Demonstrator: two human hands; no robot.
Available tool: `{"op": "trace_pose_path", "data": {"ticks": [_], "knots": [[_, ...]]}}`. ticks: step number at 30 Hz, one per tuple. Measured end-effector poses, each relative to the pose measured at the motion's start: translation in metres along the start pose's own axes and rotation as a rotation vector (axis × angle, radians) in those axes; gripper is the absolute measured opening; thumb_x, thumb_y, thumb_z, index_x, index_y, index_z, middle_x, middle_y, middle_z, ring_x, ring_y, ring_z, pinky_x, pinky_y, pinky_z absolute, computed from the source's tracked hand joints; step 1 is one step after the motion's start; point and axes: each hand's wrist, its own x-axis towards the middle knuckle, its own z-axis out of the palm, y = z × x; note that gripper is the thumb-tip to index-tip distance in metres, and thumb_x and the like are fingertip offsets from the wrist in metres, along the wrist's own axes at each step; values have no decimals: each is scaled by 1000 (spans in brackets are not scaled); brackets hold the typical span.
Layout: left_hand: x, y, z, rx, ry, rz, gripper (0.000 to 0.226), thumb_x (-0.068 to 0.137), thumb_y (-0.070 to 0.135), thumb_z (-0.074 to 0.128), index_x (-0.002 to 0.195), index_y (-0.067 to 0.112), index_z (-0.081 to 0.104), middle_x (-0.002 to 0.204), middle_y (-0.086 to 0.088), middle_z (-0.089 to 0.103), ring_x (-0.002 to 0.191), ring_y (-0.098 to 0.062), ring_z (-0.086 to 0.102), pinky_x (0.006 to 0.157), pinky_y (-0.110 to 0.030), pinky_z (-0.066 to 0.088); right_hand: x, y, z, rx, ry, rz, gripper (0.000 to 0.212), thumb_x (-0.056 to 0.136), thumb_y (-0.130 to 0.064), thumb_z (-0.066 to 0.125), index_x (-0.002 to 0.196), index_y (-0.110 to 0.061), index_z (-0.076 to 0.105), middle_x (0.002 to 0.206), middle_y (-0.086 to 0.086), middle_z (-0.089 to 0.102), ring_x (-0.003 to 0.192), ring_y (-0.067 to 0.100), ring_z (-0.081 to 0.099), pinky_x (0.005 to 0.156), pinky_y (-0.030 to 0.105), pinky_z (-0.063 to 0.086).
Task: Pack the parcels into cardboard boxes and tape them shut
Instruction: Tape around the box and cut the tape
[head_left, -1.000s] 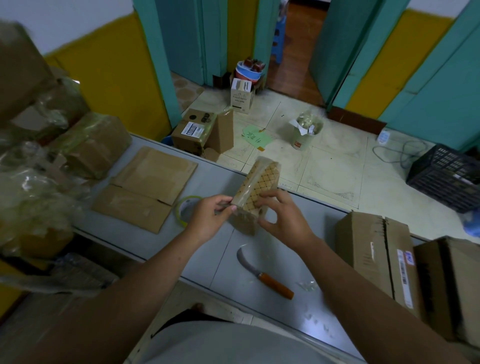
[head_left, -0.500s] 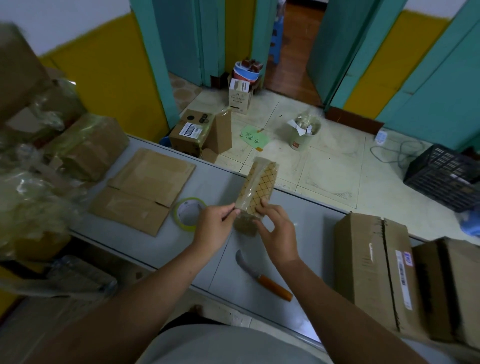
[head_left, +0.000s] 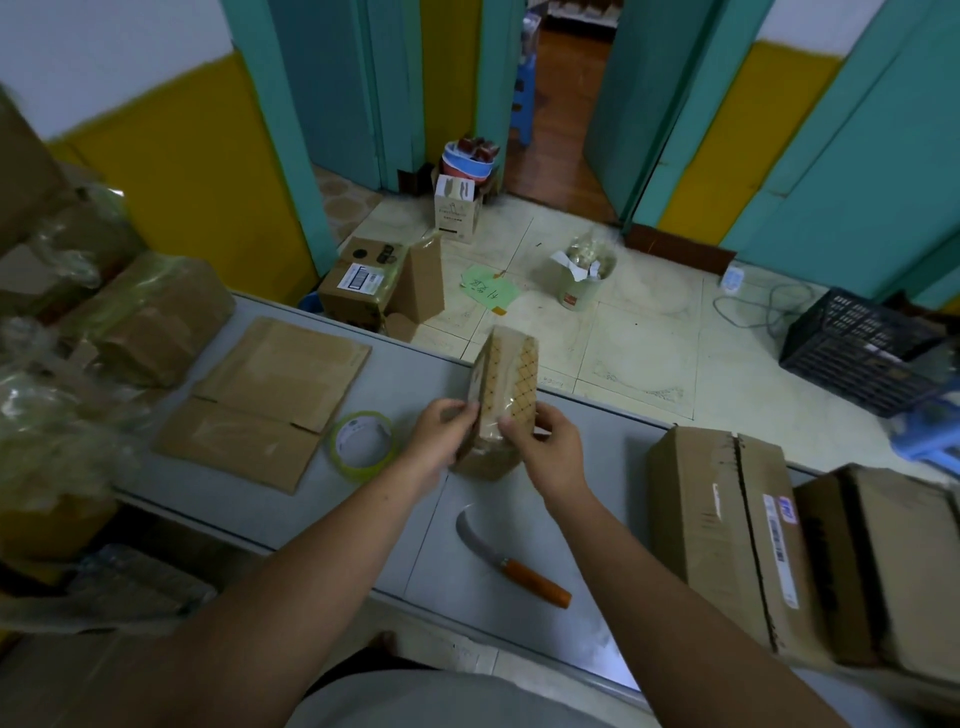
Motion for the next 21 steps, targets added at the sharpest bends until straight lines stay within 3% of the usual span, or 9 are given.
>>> {"op": "trace_pose_path", "data": {"ticks": [2, 5, 8, 11, 13, 15, 18, 20, 21], "knots": [[-5, 5, 2, -38, -35, 63, 23, 102, 30, 67, 122, 39, 59, 122, 3, 70, 113, -22, 69, 97, -53, 60, 1, 1, -2, -38, -21, -90, 45, 91, -29, 80, 132, -15, 68, 117, -5, 74, 104, 13, 71, 75, 18, 57], [-13, 15, 2, -109, -105, 119, 50, 105, 17, 62, 144, 47, 49, 125, 8, 71, 112, -13, 69, 92, -42, 61, -7, 4, -7, -71, -25, -152, 45, 89, -34, 81, 131, -26, 69, 117, -14, 74, 101, 6, 70, 79, 26, 59], [-20, 25, 4, -186, -142, 73, 44, 101, 37, 67, 142, 42, 53, 123, 5, 73, 110, -15, 71, 83, -43, 64, -14, 7, -8, -126, 16, -184, 59, 83, -41, 83, 138, -31, 64, 123, -14, 66, 105, 6, 66, 84, 28, 60], [-25, 31, 12, -176, -130, 60, 81, 70, 64, 87, 138, 35, 54, 127, 1, 72, 109, -23, 74, 79, -51, 66, -22, 2, -5, -250, 18, -330, 60, 83, -43, 82, 139, -28, 64, 121, -14, 59, 116, 7, 55, 95, 21, 50], [-26, 34, 16, -145, -75, 63, 93, 58, 62, 94, 135, 30, 52, 124, 2, 70, 108, -24, 73, 74, -50, 67, -28, -6, -3, -301, -23, -436, 51, 88, -45, 77, 135, -29, 67, 123, -15, 60, 121, 6, 51, 100, 18, 42], [-23, 35, 16, -109, -25, 98, 93, 57, 57, 96, 134, 29, 52, 122, 4, 71, 108, -21, 72, 81, -48, 66, -30, -10, -5, -241, -42, -484, 40, 93, -41, 73, 131, -28, 71, 124, -16, 64, 123, 7, 54, 104, 25, 44], [-19, 37, 10, -155, -17, 122, 64, 76, 42, 90, 131, 29, 59, 119, 3, 75, 106, -21, 75, 88, -48, 64, -23, -6, -21, -164, 133, -340, 31, 96, -35, 73, 125, -27, 71, 125, -10, 66, 120, 11, 57, 103, 43, 51], [-19, 39, 3, -219, -94, 108, 50, 88, 39, 82, 133, 29, 61, 119, 1, 77, 108, -24, 75, 89, -50, 64, -16, -7, -35, -81, 193, -22, 63, 87, -53, 77, 141, -28, 57, 141, -1, 58, 129, 18, 54, 109, 50, 49], [-19, 40, -1, -249, -143, 102, 49, 91, 40, 79, 135, 27, 62, 120, -1, 77, 110, -25, 75, 91, -52, 63, -14, -7, -43, 18, 125, 153, 84, 80, -61, 79, 150, -27, 47, 148, 4, 54, 133, 23, 54, 110, 54, 48]]}}
